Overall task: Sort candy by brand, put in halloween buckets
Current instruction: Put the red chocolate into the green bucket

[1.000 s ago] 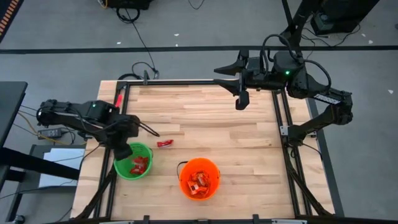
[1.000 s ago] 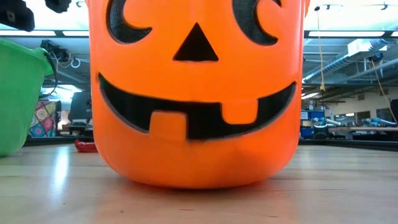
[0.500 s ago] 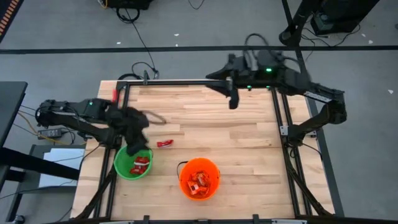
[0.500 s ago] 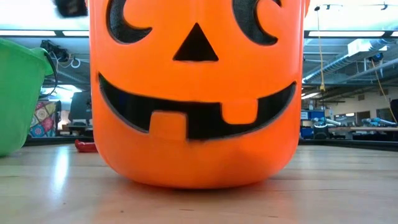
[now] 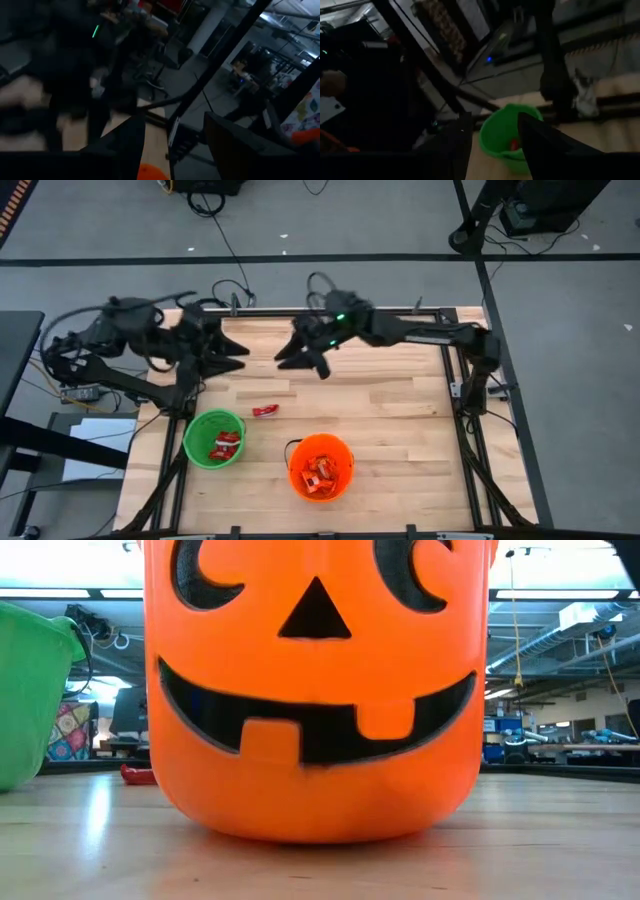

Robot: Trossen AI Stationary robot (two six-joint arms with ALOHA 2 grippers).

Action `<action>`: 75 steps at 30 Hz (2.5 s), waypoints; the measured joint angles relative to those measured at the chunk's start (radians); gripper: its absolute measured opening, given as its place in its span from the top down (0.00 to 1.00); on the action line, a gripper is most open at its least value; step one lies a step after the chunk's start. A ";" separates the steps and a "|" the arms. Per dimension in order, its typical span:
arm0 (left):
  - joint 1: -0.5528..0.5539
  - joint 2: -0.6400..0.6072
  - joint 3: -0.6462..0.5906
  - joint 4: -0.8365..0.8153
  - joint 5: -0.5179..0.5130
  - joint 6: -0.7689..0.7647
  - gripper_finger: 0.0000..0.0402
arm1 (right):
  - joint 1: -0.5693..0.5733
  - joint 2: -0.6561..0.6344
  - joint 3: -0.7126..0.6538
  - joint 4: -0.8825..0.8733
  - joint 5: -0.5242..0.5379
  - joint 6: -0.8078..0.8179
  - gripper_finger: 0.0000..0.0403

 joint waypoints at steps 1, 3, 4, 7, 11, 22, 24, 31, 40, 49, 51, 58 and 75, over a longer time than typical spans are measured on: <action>0.000 0.000 0.012 0.000 -0.004 0.008 0.48 | 0.000 0.025 0.000 0.002 -0.011 0.013 0.58; 0.000 0.000 0.026 0.001 -0.011 0.022 0.48 | 0.000 0.073 0.000 0.025 -0.039 0.042 0.58; 0.000 0.000 0.027 0.001 -0.014 0.023 0.48 | 0.000 0.095 0.000 0.025 -0.058 0.057 0.58; 0.000 0.002 0.027 -0.027 -0.020 0.023 0.48 | 0.006 0.144 -0.001 0.082 -0.103 0.110 0.58; 0.000 0.023 0.028 -0.179 -0.041 0.024 0.48 | 0.024 0.140 -0.001 0.216 -0.103 0.140 0.58; 0.001 0.062 0.005 -0.519 -0.218 0.093 0.48 | -0.043 -0.229 0.000 -0.001 0.175 -0.148 0.58; 0.013 0.072 -0.035 -0.547 -0.257 0.108 0.48 | -0.054 -0.308 0.001 -0.035 0.215 -0.192 0.58; 0.100 0.130 -0.277 -0.494 -0.172 0.167 0.48 | -0.061 -0.532 0.001 -0.191 0.378 -0.298 0.58; 0.205 0.276 -0.542 -0.250 -0.024 0.263 0.48 | -0.058 -0.661 0.001 -0.397 0.500 -0.292 0.58; 0.228 0.526 -0.566 -0.245 0.048 0.341 0.40 | -0.058 -0.659 0.000 -0.438 0.500 -0.297 0.58; 0.228 0.573 -0.566 -0.247 0.095 0.339 0.35 | -0.058 -0.658 0.000 -0.437 0.500 -0.304 0.58; 0.214 0.652 -0.566 -0.232 0.098 0.364 0.14 | -0.074 -0.660 0.000 -0.436 0.499 -0.324 0.58; 0.216 0.747 -0.546 -0.207 0.103 0.395 0.38 | -0.076 -0.661 0.000 -0.432 0.492 -0.316 0.58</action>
